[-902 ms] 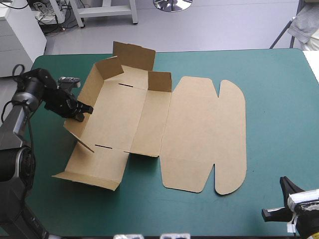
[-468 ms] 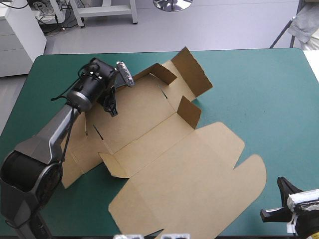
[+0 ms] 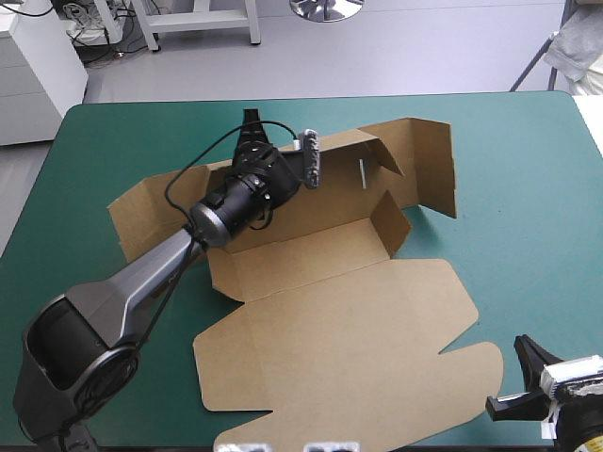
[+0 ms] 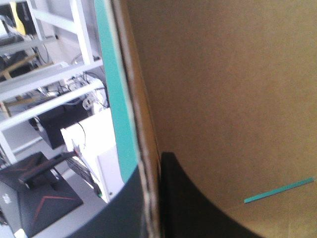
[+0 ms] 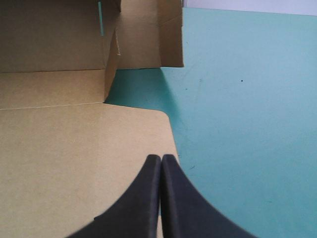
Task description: Fold the box
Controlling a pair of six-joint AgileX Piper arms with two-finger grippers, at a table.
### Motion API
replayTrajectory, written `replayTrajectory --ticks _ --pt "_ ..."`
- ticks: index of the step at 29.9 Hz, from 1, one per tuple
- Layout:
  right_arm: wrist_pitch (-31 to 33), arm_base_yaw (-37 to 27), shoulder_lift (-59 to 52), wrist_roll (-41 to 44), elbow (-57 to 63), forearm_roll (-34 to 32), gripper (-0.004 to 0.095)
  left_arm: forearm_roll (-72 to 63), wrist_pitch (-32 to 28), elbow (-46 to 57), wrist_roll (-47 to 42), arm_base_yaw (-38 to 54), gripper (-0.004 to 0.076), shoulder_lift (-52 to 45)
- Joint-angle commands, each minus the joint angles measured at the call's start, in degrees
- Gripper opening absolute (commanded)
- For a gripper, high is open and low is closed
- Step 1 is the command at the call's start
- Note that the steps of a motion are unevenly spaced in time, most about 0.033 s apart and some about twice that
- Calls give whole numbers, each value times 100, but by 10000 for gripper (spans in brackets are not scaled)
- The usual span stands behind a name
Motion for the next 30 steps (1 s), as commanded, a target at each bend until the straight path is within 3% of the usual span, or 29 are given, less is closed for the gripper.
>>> replayTrajectory --ticks 1,12,16,22,27,30 --pt "-490 -26 347 -14 -162 88 -17 463 -57 -167 -94 -529 -10 -320" --pt "-825 -26 795 32 -162 383 -16 1473 120 805 -1340 -1920 -10 -710" --pt "-838 -26 872 92 -162 489 -16 1755 -27 1524 -1840 -2170 -10 -1058" --pt "-838 -26 892 116 -162 605 -15 3437 -153 2621 -2882 -2502 -10 -1479" --pt "-838 -26 967 249 -162 653 -15 4124 -132 3153 -3920 -2515 -10 -1580" --pt "-838 -26 1077 249 -186 776 -15 4172 -226 3290 -4008 -2515 -10 -1580"
